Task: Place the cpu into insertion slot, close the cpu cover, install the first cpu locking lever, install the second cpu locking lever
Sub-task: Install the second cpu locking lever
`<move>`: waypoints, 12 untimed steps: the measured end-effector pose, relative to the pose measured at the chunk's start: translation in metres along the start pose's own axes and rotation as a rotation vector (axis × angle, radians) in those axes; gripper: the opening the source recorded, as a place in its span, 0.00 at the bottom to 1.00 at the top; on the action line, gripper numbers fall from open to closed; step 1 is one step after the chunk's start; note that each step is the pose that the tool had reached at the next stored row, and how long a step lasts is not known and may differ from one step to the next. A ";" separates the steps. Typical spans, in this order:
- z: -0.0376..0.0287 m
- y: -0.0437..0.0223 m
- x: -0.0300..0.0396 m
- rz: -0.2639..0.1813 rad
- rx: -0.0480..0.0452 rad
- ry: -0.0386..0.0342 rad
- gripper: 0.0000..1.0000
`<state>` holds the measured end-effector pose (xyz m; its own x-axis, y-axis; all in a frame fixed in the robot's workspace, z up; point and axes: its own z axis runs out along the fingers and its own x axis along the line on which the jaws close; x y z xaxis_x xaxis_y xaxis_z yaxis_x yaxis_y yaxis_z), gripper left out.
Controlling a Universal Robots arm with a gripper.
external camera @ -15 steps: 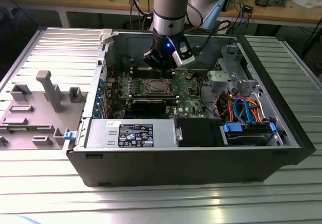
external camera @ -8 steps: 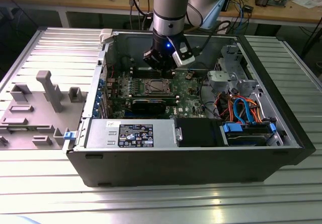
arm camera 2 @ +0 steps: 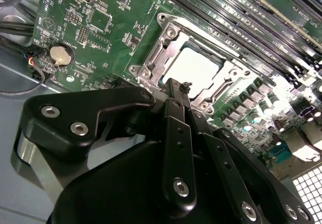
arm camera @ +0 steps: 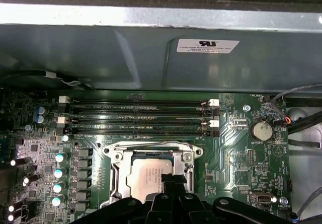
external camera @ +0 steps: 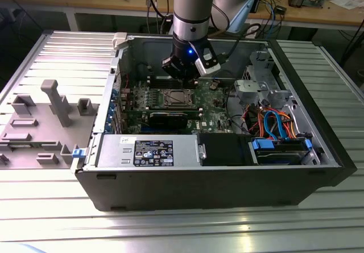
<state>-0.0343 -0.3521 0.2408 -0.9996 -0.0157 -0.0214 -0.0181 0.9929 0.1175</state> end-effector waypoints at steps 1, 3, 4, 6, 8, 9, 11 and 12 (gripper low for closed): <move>-0.0001 -0.0002 0.0000 0.000 0.0000 0.0000 0.11; -0.0001 -0.0008 0.0000 0.000 0.0001 0.0001 0.11; -0.0001 -0.0010 0.0000 0.000 0.0000 0.0000 0.11; -0.0001 -0.0013 0.0000 0.000 -0.0001 0.0000 0.11; -0.0003 -0.0014 0.0000 0.000 0.0001 0.0000 0.11; -0.0006 -0.0014 0.0000 0.000 0.0001 0.0001 0.11; -0.0017 -0.0012 0.0000 0.000 0.0000 0.0000 0.11; -0.0026 -0.0011 0.0000 0.000 0.0000 0.0000 0.11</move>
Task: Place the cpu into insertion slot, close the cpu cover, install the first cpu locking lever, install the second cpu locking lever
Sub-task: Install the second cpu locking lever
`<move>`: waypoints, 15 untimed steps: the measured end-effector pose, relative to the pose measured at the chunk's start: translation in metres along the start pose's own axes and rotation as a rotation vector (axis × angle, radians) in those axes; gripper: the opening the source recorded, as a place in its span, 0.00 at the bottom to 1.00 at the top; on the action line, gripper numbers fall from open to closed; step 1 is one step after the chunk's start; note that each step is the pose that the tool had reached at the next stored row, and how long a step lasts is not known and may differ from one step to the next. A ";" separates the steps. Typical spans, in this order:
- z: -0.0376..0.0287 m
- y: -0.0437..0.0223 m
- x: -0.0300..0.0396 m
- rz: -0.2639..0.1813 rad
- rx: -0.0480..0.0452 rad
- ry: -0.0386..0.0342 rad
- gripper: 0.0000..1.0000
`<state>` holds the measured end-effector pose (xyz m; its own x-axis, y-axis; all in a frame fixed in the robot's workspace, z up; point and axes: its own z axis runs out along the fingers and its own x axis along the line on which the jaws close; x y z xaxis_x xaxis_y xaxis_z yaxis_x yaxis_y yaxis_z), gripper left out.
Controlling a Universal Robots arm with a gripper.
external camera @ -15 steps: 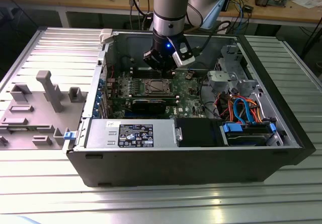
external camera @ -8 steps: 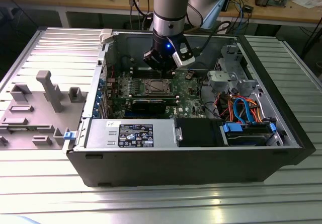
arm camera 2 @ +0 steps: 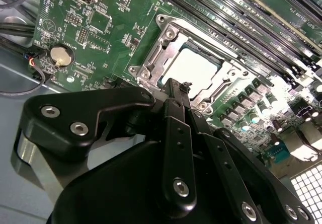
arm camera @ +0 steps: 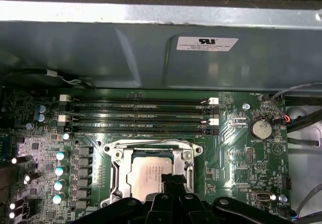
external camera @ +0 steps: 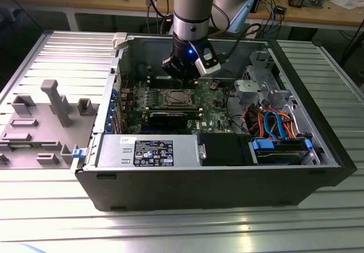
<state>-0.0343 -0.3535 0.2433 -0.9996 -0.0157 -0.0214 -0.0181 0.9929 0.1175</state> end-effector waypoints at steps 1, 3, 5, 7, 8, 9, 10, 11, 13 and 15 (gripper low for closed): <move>-0.0005 0.0001 0.0000 0.000 0.0000 -0.0001 0.11; -0.0016 0.0002 -0.0001 0.000 0.0002 -0.0001 0.11; -0.0017 0.0003 -0.0001 0.000 0.0001 -0.0002 0.11; -0.0019 0.0002 -0.0001 0.000 0.0007 -0.0001 0.11; -0.0019 0.0002 -0.0001 0.000 0.0007 0.0000 0.11; -0.0019 0.0002 -0.0001 0.000 0.0008 0.0000 0.11; -0.0019 0.0002 0.0000 0.000 0.0009 0.0000 0.11; -0.0019 0.0002 0.0000 0.000 0.0009 0.0000 0.11; -0.0019 0.0002 0.0000 0.000 0.0009 0.0000 0.11; -0.0020 -0.0009 0.0000 0.000 0.0009 0.0001 0.11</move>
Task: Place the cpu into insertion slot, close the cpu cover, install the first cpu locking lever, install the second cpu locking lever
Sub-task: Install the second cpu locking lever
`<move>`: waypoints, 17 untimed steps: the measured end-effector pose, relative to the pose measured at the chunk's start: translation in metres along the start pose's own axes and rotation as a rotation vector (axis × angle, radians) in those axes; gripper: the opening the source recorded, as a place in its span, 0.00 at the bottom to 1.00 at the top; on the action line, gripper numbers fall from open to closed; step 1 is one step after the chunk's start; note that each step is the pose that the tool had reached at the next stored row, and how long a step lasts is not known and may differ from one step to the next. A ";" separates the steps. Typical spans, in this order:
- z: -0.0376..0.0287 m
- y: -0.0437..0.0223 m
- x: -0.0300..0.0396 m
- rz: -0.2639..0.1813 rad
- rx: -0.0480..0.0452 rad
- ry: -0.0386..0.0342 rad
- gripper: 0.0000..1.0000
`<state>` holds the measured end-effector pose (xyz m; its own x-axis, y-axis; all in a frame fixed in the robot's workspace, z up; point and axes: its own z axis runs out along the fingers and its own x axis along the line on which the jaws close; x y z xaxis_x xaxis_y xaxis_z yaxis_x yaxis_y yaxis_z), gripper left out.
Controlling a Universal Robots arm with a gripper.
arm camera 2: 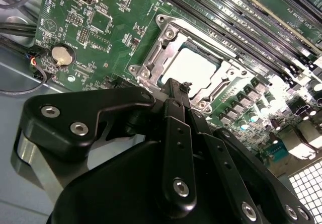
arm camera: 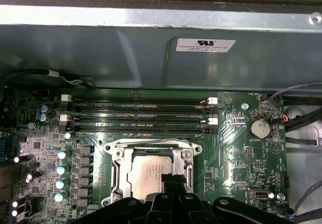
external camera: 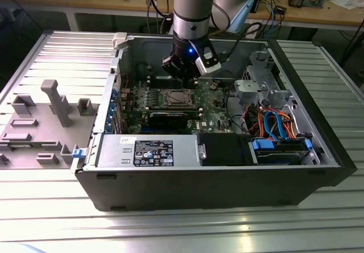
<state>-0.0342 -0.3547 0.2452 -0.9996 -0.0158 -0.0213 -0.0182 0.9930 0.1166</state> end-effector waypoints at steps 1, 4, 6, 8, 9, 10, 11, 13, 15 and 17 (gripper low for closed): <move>-0.0002 -0.0014 0.0000 0.000 0.0000 0.0000 0.11; -0.0004 -0.0034 0.0001 0.000 -0.0001 0.0000 0.11; -0.0005 -0.0044 0.0001 0.000 -0.0001 -0.0001 0.11; -0.0005 -0.0048 0.0001 0.000 0.0000 -0.0001 0.11; -0.0005 -0.0049 0.0001 0.000 0.0000 -0.0001 0.11; -0.0006 -0.0051 0.0001 0.000 0.0000 -0.0001 0.11; -0.0006 -0.0052 0.0001 0.000 0.0000 0.0000 0.11; -0.0006 -0.0052 0.0001 0.000 0.0000 0.0000 0.11; -0.0006 -0.0053 0.0001 0.000 -0.0001 -0.0001 0.11; -0.0006 -0.0054 0.0001 0.000 0.0000 -0.0001 0.11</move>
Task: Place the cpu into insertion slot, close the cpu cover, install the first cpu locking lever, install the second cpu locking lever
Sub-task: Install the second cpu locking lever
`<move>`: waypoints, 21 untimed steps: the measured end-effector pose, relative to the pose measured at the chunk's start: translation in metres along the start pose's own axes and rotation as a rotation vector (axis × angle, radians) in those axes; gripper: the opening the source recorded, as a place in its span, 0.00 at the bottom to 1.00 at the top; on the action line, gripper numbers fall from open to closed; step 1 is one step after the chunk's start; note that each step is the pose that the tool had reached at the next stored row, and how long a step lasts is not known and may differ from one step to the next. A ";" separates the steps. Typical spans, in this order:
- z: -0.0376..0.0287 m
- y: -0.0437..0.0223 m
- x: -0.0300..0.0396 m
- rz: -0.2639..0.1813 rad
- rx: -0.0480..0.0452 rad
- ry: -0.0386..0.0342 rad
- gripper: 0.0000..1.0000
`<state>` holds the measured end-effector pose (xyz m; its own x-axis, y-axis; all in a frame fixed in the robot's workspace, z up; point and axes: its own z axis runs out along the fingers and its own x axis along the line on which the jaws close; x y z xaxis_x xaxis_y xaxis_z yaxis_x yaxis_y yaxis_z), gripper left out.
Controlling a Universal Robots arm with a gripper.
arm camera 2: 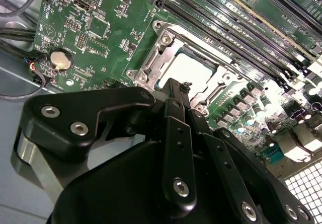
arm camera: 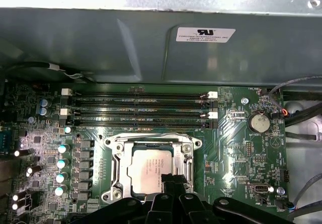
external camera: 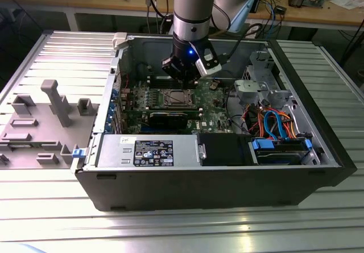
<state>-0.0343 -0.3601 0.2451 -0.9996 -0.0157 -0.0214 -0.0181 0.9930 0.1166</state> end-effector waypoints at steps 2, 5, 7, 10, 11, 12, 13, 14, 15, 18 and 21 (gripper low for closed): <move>-0.0001 -0.0007 0.0000 0.000 0.0000 -0.0001 0.11; -0.0010 -0.0007 0.0000 0.000 0.0002 0.0001 0.11; -0.0026 -0.0005 0.0000 0.000 0.0000 0.0000 0.11; -0.0028 -0.0005 0.0000 0.000 0.0000 0.0000 0.11; -0.0029 -0.0007 0.0000 0.000 0.0002 0.0001 0.11; -0.0030 -0.0012 -0.0001 0.000 0.0003 0.0002 0.11; -0.0029 -0.0019 -0.0001 0.000 0.0000 0.0001 0.11; -0.0030 -0.0027 0.0000 0.000 0.0000 0.0000 0.11; -0.0031 -0.0031 0.0000 0.000 0.0000 0.0000 0.11; -0.0032 -0.0041 0.0000 0.000 0.0000 0.0000 0.11; -0.0032 -0.0044 0.0000 0.000 0.0000 0.0000 0.11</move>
<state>-0.0342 -0.3649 0.2478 -0.9996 -0.0157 -0.0214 -0.0181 0.9930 0.1166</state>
